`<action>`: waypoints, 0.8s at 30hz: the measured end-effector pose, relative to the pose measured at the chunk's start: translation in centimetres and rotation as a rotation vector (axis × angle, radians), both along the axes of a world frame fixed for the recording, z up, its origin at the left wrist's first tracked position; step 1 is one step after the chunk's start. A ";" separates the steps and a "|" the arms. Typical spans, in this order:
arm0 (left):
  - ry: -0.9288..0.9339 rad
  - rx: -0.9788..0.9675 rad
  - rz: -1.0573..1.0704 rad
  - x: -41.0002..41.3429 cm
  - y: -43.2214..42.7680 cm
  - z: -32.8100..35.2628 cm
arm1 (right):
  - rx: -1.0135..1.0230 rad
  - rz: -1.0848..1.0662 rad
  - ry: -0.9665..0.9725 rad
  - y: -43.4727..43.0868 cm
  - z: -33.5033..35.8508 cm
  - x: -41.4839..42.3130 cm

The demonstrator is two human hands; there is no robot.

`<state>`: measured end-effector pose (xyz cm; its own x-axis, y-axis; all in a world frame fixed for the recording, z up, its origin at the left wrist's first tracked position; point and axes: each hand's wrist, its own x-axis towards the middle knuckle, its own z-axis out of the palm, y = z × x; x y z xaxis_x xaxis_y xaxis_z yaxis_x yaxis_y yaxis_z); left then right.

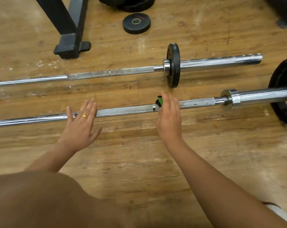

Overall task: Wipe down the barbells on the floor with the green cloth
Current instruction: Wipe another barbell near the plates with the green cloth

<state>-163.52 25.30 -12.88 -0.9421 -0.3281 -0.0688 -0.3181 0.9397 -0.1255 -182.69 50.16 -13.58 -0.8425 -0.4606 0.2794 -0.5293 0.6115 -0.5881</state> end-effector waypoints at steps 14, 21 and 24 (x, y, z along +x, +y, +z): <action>0.253 0.126 0.091 1.4 -1.1 -2.0 | -0.104 0.008 0.029 -0.3 -0.9 -0.6; 0.469 0.150 0.184 0.3 0.0 -3.8 | -0.030 -0.020 -0.025 -1.0 0.0 0.0; 0.499 0.160 0.177 0.3 0.0 -3.6 | 0.082 0.081 -0.029 -1.8 0.8 1.1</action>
